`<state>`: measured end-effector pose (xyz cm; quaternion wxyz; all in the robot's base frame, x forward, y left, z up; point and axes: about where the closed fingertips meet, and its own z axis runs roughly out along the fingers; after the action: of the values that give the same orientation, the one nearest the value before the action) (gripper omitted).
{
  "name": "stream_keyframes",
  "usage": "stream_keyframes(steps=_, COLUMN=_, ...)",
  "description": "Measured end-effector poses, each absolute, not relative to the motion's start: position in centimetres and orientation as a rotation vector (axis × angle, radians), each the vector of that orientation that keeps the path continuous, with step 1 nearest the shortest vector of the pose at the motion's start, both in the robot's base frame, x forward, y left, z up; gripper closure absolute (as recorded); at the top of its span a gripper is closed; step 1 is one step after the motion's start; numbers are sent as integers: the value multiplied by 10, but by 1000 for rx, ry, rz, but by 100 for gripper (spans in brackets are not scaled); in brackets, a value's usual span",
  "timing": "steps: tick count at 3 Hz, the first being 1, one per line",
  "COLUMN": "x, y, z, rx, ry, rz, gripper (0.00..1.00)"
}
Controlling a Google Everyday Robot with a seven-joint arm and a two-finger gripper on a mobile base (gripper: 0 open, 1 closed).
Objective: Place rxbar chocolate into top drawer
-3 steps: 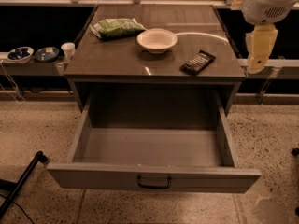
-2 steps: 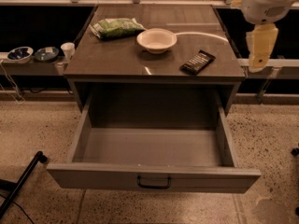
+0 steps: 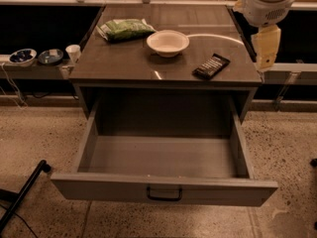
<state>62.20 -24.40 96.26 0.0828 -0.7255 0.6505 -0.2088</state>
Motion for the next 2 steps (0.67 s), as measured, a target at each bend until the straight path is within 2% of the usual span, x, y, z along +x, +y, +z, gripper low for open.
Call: stream_keyframes(steps=2, x=705, y=-248, z=892, rx=-2428, ry=1716, rz=-601, gripper=0)
